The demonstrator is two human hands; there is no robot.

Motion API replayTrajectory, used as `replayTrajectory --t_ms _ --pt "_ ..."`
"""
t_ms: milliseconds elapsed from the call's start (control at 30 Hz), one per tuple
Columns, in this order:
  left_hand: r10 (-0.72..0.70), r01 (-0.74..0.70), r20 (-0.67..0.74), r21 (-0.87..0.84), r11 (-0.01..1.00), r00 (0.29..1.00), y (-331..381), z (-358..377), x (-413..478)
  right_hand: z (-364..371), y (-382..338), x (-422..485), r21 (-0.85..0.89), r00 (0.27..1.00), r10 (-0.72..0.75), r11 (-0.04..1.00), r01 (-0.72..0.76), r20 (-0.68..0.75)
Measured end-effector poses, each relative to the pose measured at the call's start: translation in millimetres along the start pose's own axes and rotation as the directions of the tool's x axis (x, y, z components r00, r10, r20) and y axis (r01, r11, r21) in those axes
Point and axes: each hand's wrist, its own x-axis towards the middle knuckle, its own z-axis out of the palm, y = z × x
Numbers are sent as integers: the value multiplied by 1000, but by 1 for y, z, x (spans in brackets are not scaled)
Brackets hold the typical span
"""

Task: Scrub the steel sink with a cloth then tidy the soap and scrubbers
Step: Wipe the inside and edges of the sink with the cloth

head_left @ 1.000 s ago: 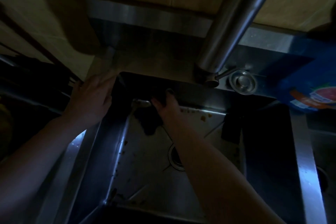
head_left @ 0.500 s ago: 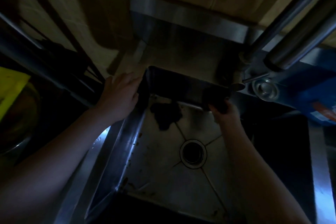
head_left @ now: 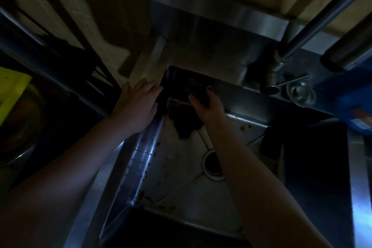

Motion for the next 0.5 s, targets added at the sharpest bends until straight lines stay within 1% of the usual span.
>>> replayTrajectory --t_ms 33,67,133,167,200,233,300,367,400,433,467,500 --pt "5 -5 2 -1 1000 1000 1 -1 -1 0 0 -1 -41 999 -43 998 44 15" --pt "8 -8 1 -2 1000 1000 1 -2 -2 -3 0 -9 -89 992 -121 988 123 27" --pt "11 -11 -7 -8 1000 1000 2 -5 -5 -22 9 -12 -81 987 -159 984 156 -35" --pt "10 -10 -12 -16 1000 1000 3 -5 -8 -37 14 -15 -109 980 -195 976 190 -38" --pt "8 -8 -12 -23 1000 1000 3 -6 -11 -54 23 -21 -148 971 -239 961 235 -12" --pt "6 -6 -8 -27 1000 1000 4 -6 -14 -72 32 -26 -233 955 -296 929 289 7" --pt "0 0 -1 -31 1000 1000 4 -5 -20 -106 52 -29 -241 966 -257 938 250 3" --pt "-4 4 3 -22 1000 1000 6 -4 -27 -129 60 -30 -172 987 -160 973 156 -14" --pt "-5 5 3 -22 1000 1000 8 -2 -29 -134 61 -32 -59 999 -42 997 42 7" --pt "-10 11 4 -31 999 1000 10 1 -32 -137 65 -29 -3 1000 12 1000 -12 10" --pt "-22 23 12 -52 998 1000 13 3 -34 -138 68 -23 23 998 57 998 -57 -32" --pt "-39 41 27 -82 996 999 15 6 -35 -139 76 -15 112 988 117 988 -106 -101"
